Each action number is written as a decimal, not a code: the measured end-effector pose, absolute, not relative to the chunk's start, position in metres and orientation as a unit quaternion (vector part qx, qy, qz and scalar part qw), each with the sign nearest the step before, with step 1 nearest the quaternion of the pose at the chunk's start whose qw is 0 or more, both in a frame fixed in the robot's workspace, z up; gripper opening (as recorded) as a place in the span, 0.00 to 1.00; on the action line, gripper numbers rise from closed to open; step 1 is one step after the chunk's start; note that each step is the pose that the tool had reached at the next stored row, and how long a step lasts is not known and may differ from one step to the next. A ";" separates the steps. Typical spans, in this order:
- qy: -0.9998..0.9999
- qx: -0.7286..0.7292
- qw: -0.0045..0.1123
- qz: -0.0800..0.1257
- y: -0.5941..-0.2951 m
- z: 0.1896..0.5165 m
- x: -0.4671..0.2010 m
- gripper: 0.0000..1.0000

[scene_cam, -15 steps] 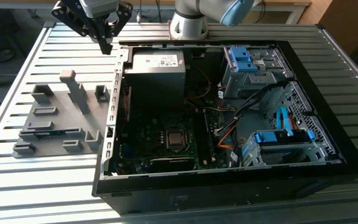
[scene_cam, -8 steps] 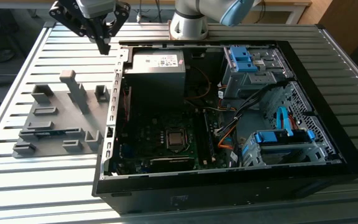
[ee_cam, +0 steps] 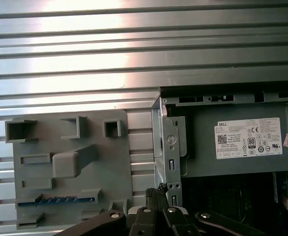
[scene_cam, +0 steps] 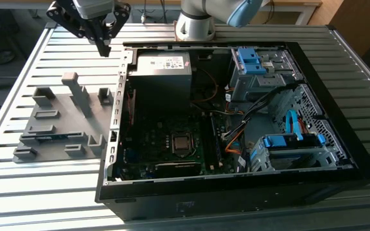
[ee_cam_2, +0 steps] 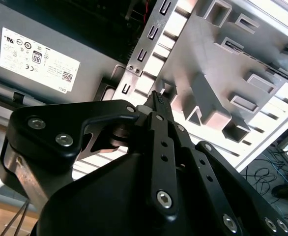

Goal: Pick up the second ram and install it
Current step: 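Reach for the second ram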

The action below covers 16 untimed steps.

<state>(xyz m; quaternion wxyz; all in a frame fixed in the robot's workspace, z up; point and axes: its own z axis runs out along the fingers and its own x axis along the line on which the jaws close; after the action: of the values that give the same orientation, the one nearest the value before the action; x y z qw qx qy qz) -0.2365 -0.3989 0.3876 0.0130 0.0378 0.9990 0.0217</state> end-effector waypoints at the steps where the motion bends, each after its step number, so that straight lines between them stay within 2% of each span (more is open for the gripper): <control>1: 0.999 0.038 0.013 0.022 -0.399 0.388 -0.238 0.11; 16: 0.999 0.038 0.013 0.022 -0.399 0.387 -0.248 0.11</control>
<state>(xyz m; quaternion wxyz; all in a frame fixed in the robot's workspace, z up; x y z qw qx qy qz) -0.2483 -0.3989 0.3867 0.0130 0.0379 0.9990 0.0217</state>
